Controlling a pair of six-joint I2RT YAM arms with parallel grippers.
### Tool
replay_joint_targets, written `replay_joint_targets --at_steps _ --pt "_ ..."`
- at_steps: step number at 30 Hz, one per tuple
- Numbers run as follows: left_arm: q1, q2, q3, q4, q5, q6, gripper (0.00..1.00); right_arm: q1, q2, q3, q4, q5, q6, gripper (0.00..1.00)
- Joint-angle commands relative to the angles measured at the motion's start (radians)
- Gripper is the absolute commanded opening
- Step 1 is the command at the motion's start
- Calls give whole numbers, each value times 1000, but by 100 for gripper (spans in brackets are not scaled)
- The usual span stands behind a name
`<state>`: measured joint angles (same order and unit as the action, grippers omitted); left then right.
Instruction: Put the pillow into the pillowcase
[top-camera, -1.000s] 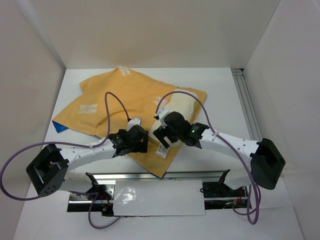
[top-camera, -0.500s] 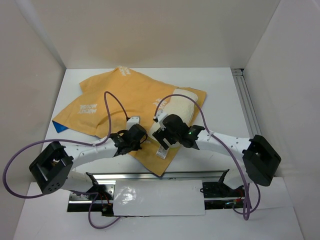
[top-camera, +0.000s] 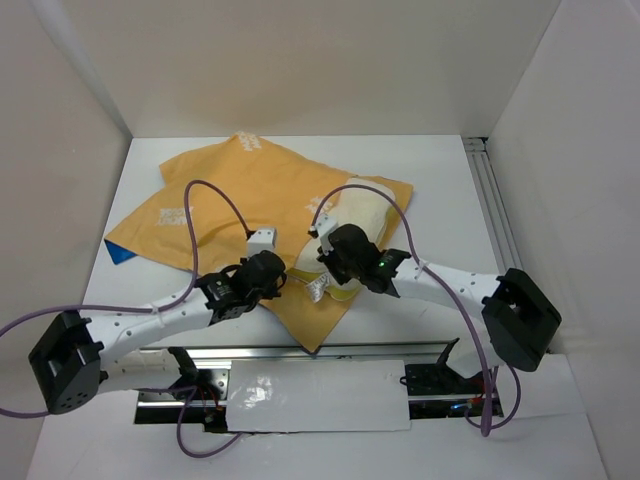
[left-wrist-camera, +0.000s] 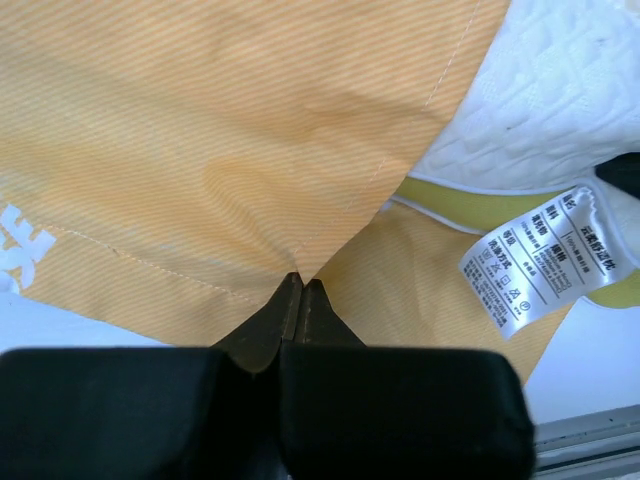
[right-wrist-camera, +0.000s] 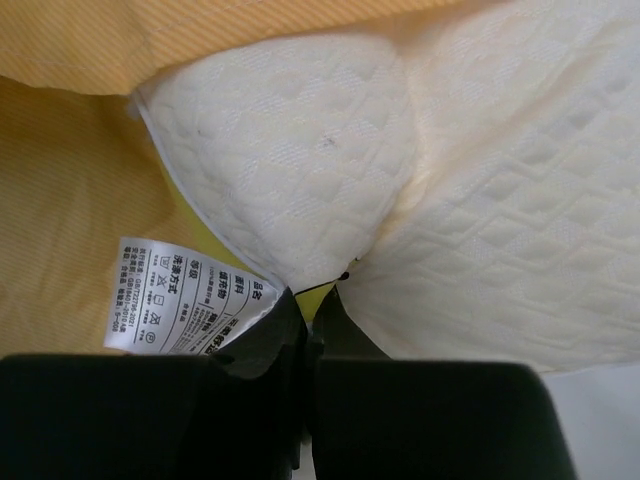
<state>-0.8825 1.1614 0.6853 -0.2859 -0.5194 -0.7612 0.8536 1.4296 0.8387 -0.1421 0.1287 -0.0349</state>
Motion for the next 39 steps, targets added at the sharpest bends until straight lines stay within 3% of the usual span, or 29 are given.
replay_joint_targets --at_steps 1,4,7,11,14,18,23,29,32,33,34,35,36,37,38,39 --pt "-7 -31 30 7 -50 36 0 1 3 0 105 -87 15 0" --pt "-18 -40 40 -12 -50 36 0 1 -29 -33 191 -78 70 0" --pt "-59 -61 40 -12 -16 25 0 1 -110 -97 404 -90 137 0" --pt "-96 -106 106 -28 99 57 0 1 -158 -138 793 -69 216 0" --pt "-127 -152 219 -64 173 103 0 1 -138 -148 919 -32 231 0" --pt "-153 -190 299 -73 246 152 0 1 -98 -236 1316 11 291 0" --pt "-173 -190 335 -85 361 161 0 35 29 -193 1443 81 300 0" --pt "-182 -201 294 -47 493 129 0 57 215 -257 1529 193 435 0" --pt "-182 -201 293 -87 441 102 0 68 181 -285 1454 190 431 0" --pt "-182 -201 307 -113 426 102 8 68 151 -299 1388 190 446 4" --pt "-182 -201 319 -160 411 91 21 68 85 -299 1268 190 455 16" --pt "-182 -201 342 -180 369 91 35 68 48 -309 1207 199 455 43" --pt "-182 -190 353 -196 348 91 63 68 -21 -309 1140 218 473 58" --pt "-182 -190 376 -222 319 79 88 68 -53 -293 962 245 489 70" --pt "-182 -181 393 -245 229 47 100 68 -81 -273 856 329 530 76" --pt "-182 -157 414 -274 176 24 100 68 -101 -218 751 383 561 81"
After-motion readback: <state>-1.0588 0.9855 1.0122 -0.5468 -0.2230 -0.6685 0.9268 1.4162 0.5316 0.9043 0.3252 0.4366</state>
